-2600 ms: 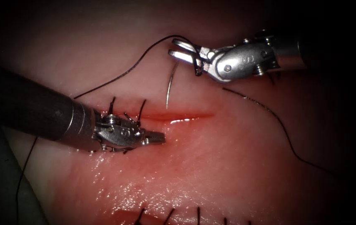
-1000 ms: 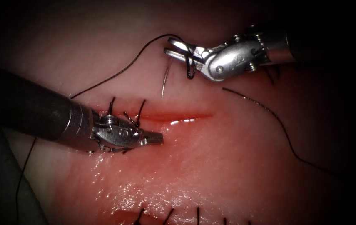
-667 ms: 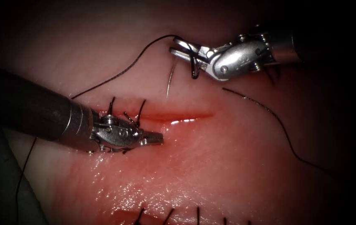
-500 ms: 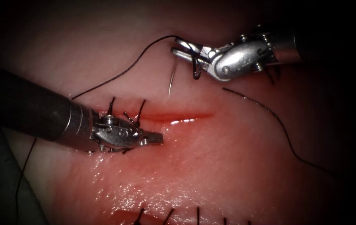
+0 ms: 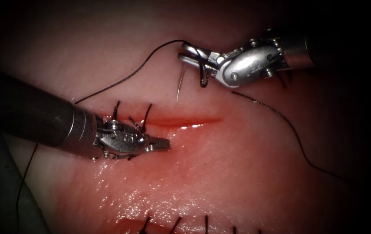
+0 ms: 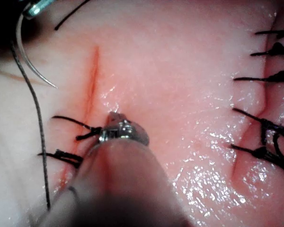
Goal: Wound Closure
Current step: Use the right gripper to throw the needle through the top of the wound
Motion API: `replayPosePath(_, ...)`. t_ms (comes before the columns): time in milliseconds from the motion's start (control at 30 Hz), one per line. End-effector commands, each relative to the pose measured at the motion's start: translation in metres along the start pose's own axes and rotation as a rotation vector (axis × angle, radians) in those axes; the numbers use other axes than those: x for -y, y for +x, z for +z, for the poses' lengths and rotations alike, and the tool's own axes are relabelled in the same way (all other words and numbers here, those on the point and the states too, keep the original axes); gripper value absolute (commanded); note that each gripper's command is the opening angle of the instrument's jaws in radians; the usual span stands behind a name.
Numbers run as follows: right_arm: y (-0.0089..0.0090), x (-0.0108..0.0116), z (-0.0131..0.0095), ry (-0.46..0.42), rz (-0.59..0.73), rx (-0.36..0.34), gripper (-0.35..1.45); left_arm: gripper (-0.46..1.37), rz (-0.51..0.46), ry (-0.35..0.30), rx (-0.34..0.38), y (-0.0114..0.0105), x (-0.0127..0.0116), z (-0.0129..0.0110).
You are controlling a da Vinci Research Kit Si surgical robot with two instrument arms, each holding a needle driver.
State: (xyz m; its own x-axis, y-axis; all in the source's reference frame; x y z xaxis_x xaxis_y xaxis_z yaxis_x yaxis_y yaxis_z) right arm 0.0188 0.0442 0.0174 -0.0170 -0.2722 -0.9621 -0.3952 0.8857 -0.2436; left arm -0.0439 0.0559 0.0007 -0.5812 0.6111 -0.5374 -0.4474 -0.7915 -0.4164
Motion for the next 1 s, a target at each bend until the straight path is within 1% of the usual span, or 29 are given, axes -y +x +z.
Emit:
replayPosePath(33,0.0001,0.0000,0.0000,-0.008,-0.001,-0.001,-0.35,-0.35,-0.001,-0.007,0.000,0.0000,0.0000,0.0000)
replayPosePath(467,-0.0003,0.0009,-0.0003,-0.004,-0.034,0.003,-0.35,-0.35,-0.001,-0.008,0.000,0.0000,0.0000,0.0000)
replayPosePath(767,-0.0005,0.0009,-0.0005,0.001,-0.053,0.008,-0.35,-0.35,-0.007,-0.009,0.000,0.0001,0.0000,-0.0001)
replayPosePath(1000,-0.0005,0.0016,-0.0007,0.019,-0.093,0.011,-0.35,-0.35,-0.014,-0.009,0.000,0.0001,-0.0001,-0.0001)
